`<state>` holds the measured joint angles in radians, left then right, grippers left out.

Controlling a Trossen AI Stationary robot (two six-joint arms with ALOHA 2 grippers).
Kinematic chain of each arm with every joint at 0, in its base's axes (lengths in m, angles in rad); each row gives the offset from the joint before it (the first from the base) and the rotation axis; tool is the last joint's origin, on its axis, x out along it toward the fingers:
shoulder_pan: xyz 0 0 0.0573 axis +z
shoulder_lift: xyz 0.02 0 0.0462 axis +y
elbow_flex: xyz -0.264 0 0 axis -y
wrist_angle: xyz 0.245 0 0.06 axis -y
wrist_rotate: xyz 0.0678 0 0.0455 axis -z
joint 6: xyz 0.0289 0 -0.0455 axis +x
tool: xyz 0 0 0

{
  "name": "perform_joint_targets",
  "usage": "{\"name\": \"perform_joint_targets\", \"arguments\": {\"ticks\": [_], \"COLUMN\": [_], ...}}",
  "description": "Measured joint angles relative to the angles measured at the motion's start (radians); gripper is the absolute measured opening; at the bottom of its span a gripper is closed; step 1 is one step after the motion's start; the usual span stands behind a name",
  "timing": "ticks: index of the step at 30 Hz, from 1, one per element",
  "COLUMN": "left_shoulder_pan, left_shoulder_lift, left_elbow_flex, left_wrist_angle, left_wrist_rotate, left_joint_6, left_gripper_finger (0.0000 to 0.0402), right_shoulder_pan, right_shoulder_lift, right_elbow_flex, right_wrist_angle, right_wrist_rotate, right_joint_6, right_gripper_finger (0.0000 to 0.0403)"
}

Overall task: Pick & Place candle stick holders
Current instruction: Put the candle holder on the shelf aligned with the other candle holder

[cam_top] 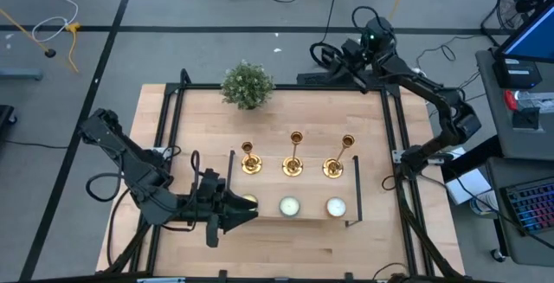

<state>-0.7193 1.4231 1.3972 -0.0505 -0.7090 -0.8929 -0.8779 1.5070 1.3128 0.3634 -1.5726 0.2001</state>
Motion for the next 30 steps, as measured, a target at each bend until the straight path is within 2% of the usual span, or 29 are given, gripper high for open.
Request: {"name": "perform_joint_targets", "arguments": {"ticks": [7,15,23,30], "left_shoulder_pan": [0.000,0.000,0.009,0.010], "left_shoulder_lift": [0.000,0.000,0.000,0.000], "left_elbow_flex": [0.000,0.000,0.000,0.000], "left_wrist_angle": [0.000,-0.001,-0.006,-0.006], "left_wrist_rotate": [0.001,0.002,0.021,0.031], "left_joint_6": [-0.023,-0.033,-0.029,-0.043], "left_gripper_finger": [0.0161,0.0161,0.0161,0.0161], "right_shoulder_pan": [0.049,0.089,0.233,0.320], "right_shoulder_lift": [0.000,0.001,0.001,0.000], "right_elbow_flex": [-0.106,-0.306,-0.360,-0.360], "right_wrist_angle": [-0.007,0.037,0.194,0.202], "right_wrist_rotate": [0.001,0.001,0.001,0.001], "right_joint_6": [-0.118,-0.099,-0.005,-0.005], "right_gripper_finger": [0.0000,0.0000,0.0000,0.0000]}}
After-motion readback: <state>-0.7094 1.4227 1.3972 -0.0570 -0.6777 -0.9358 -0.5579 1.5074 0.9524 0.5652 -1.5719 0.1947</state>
